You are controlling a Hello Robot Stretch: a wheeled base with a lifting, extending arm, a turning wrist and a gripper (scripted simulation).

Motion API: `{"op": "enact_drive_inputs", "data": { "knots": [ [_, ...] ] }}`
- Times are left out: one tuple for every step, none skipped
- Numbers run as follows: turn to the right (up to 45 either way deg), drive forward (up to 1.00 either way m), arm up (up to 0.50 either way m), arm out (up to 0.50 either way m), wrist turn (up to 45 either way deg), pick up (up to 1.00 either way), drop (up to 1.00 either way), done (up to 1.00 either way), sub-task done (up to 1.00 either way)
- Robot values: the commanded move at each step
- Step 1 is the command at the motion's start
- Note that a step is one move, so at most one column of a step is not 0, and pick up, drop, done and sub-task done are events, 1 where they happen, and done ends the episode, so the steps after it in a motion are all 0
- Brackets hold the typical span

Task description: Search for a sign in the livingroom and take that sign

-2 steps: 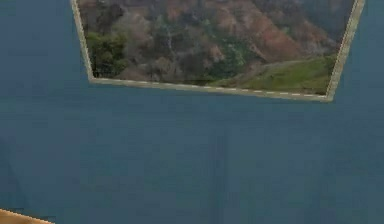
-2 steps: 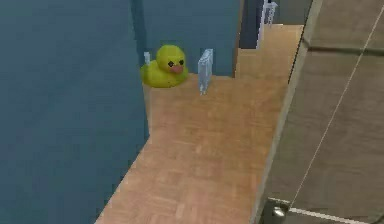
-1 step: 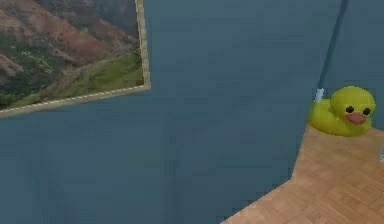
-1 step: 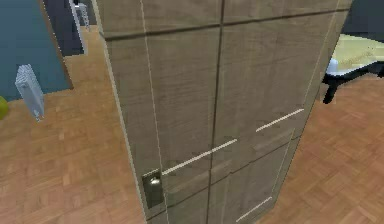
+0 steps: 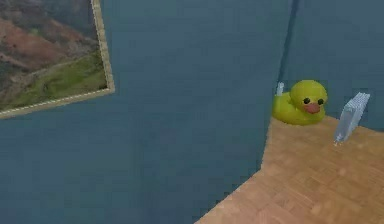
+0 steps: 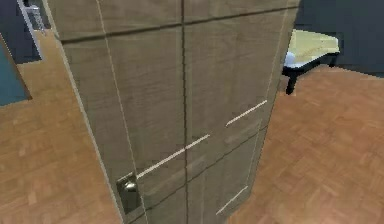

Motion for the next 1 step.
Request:
{"op": "enact_drive_inputs", "data": {
  "knots": [
    [0.0, 0.55, 0.00, 0.00, 0.0, 0.00, 0.00, 0.00, 0.00]
  ]
}}
